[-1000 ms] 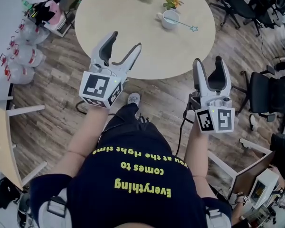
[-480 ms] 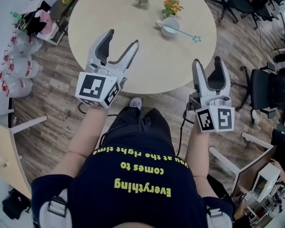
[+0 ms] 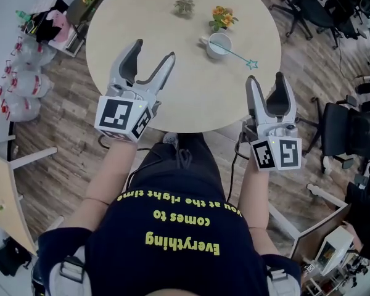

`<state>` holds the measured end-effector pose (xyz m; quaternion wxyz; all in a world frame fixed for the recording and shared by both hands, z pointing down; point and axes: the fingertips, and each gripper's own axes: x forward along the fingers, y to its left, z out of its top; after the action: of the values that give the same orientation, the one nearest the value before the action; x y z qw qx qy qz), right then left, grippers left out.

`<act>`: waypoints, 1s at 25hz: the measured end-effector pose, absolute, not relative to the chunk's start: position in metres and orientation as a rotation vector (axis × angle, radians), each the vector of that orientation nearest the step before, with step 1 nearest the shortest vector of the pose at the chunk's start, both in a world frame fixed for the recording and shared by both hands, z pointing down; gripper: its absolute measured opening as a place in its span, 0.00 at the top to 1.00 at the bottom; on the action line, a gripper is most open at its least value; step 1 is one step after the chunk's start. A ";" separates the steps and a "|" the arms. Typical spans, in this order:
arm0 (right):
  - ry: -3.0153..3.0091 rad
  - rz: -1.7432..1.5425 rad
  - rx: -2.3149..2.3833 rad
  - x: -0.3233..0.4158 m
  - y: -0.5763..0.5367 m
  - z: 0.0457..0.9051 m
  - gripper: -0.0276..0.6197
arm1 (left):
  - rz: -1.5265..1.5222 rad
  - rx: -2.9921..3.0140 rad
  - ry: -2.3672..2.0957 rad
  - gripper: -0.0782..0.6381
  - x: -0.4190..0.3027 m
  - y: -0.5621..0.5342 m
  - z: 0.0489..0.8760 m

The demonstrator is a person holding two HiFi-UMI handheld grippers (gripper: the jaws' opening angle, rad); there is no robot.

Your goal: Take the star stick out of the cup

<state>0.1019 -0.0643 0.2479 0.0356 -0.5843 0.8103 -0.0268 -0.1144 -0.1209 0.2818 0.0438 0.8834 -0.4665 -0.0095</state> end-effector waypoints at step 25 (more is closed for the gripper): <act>2.623 -0.110 -1.587 0.160 -0.174 0.253 0.47 | -0.025 2.620 -1.636 0.44 -0.060 -0.190 0.270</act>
<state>0.1595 -0.1737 0.2527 0.0368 -0.5170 0.8544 -0.0358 -0.0604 -0.1895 0.2699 0.0263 0.8480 -0.5293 -0.0081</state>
